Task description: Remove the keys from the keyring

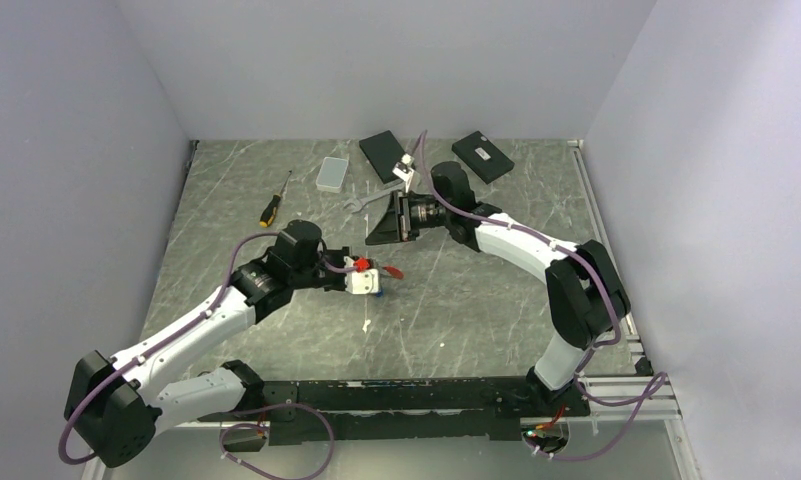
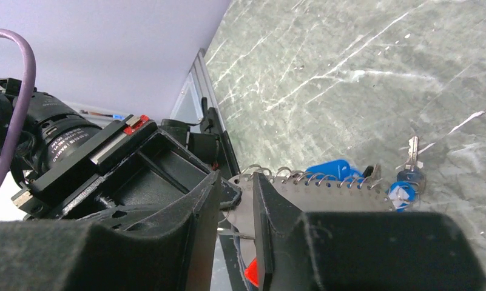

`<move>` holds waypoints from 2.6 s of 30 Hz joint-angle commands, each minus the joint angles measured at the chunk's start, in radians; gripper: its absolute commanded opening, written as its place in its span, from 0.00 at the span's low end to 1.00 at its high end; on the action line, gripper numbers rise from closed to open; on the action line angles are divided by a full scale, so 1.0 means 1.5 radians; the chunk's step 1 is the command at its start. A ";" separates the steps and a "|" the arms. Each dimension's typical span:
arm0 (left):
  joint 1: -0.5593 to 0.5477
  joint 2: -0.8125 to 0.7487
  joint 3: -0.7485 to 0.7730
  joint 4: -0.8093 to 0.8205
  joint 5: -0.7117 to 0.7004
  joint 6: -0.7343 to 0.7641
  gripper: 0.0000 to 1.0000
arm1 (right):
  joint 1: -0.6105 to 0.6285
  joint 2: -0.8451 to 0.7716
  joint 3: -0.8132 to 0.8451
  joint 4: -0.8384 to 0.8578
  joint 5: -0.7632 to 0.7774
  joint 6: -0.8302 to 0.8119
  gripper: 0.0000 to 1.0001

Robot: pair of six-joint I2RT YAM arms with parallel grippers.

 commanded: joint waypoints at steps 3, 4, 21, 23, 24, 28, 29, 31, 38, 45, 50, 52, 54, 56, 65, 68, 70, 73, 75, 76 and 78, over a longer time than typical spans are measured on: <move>-0.001 -0.012 0.020 0.023 0.027 0.001 0.00 | 0.001 -0.024 0.017 0.022 -0.001 -0.005 0.32; -0.001 -0.012 0.020 0.021 0.025 0.001 0.00 | 0.001 -0.025 0.019 0.014 -0.006 -0.012 0.35; 0.096 0.054 0.133 -0.142 0.232 -0.190 0.00 | -0.055 -0.100 0.018 -0.180 -0.138 -0.559 0.39; 0.115 0.070 0.153 -0.163 0.267 -0.210 0.00 | -0.055 -0.107 0.015 -0.221 -0.131 -0.655 0.39; 0.121 0.078 0.163 -0.176 0.283 -0.213 0.00 | -0.056 -0.110 0.014 -0.229 -0.131 -0.679 0.39; 0.134 0.108 0.192 -0.221 0.344 -0.237 0.00 | -0.056 -0.129 0.015 -0.242 -0.133 -0.739 0.39; 0.135 0.114 0.198 -0.237 0.353 -0.234 0.00 | -0.056 -0.133 0.021 -0.246 -0.132 -0.745 0.39; 0.135 0.120 0.198 -0.240 0.361 -0.248 0.00 | -0.055 -0.140 0.040 -0.261 -0.131 -0.759 0.39; 0.137 0.133 0.197 -0.238 0.384 -0.272 0.00 | -0.019 -0.146 0.109 -0.377 -0.133 -0.819 0.38; 0.139 0.147 0.208 -0.236 0.405 -0.297 0.00 | 0.044 -0.130 0.151 -0.455 -0.104 -0.880 0.38; 0.142 0.149 0.207 -0.232 0.417 -0.310 0.00 | 0.061 -0.121 0.147 -0.467 -0.088 -0.902 0.38; 0.142 0.149 0.205 -0.231 0.423 -0.315 0.00 | 0.065 -0.117 0.144 -0.461 -0.082 -0.902 0.38; 0.143 0.149 0.203 -0.230 0.425 -0.318 0.00 | 0.067 -0.113 0.142 -0.453 -0.078 -0.899 0.37; 0.143 0.149 0.201 -0.230 0.426 -0.317 0.00 | 0.071 -0.109 0.138 -0.440 -0.071 -0.894 0.37; 0.143 0.153 0.176 -0.207 0.414 -0.314 0.00 | 0.077 -0.102 0.098 -0.385 -0.066 -0.875 0.37; 0.143 0.157 0.165 -0.195 0.413 -0.315 0.00 | 0.077 -0.102 0.077 -0.367 -0.077 -0.872 0.36; 0.142 0.161 0.160 -0.187 0.412 -0.319 0.00 | 0.078 -0.102 0.061 -0.351 -0.080 -0.868 0.35; 0.143 0.166 0.156 -0.182 0.409 -0.318 0.00 | 0.080 -0.104 0.044 -0.333 -0.084 -0.862 0.31; 0.142 0.170 0.154 -0.182 0.410 -0.317 0.00 | 0.081 -0.103 0.038 -0.323 -0.083 -0.860 0.30; 0.142 0.171 0.153 -0.181 0.410 -0.317 0.00 | 0.083 -0.102 0.036 -0.321 -0.081 -0.860 0.30; 0.142 0.174 0.152 -0.179 0.411 -0.317 0.00 | 0.083 -0.100 0.034 -0.311 -0.079 -0.851 0.31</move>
